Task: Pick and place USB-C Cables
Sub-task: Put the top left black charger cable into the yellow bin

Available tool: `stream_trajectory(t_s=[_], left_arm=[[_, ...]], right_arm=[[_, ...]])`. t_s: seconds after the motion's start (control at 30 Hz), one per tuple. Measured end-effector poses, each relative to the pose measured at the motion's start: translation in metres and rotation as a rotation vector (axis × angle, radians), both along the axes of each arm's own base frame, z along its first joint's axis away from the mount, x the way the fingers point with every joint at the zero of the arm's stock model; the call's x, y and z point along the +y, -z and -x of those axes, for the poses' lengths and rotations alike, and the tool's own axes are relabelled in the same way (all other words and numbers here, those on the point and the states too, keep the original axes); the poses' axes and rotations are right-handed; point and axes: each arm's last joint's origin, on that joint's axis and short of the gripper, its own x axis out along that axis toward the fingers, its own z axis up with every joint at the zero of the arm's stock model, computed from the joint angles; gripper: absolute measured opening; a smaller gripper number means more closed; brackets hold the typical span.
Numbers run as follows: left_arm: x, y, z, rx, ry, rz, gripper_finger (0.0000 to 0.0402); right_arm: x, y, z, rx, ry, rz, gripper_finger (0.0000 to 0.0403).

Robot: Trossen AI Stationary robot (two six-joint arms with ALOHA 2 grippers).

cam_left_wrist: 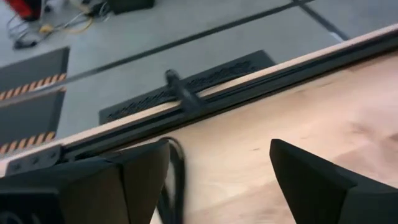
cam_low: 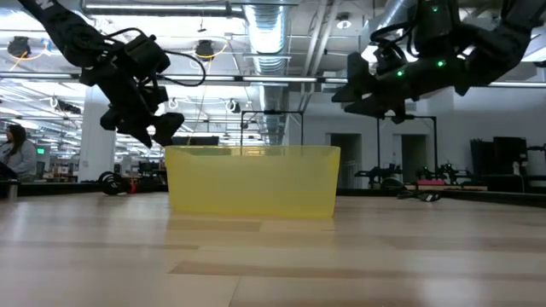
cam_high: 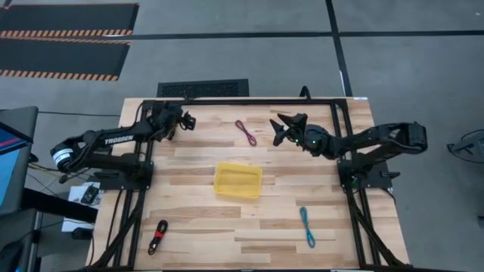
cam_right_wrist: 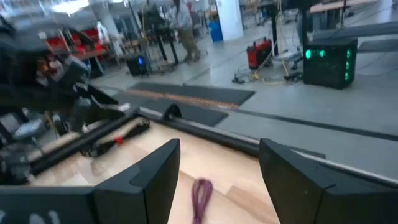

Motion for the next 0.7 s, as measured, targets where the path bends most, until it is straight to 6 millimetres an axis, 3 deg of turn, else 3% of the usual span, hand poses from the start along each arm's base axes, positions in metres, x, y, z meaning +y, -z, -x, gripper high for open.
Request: stream_trajectory(t_s=[0.43,0.6,0.7], left_arm=[[0.008,0.009,0.019,0.023,-0.103,0.111,0.0264],[0.007,0.011,0.021,0.012,-0.106,0.155,0.025],[0.008,0.011,0.022,0.03,-0.142,0.125,0.024]], right_arm=[[-0.034,0.0,-0.026,-0.062,0.08,-0.055,0.0245],[-0.05,-0.016,-0.04,-0.081,0.01,-0.052,0.0245],[-0.056,-0.015,-0.049,0.021,-0.068,-0.021,0.0245]])
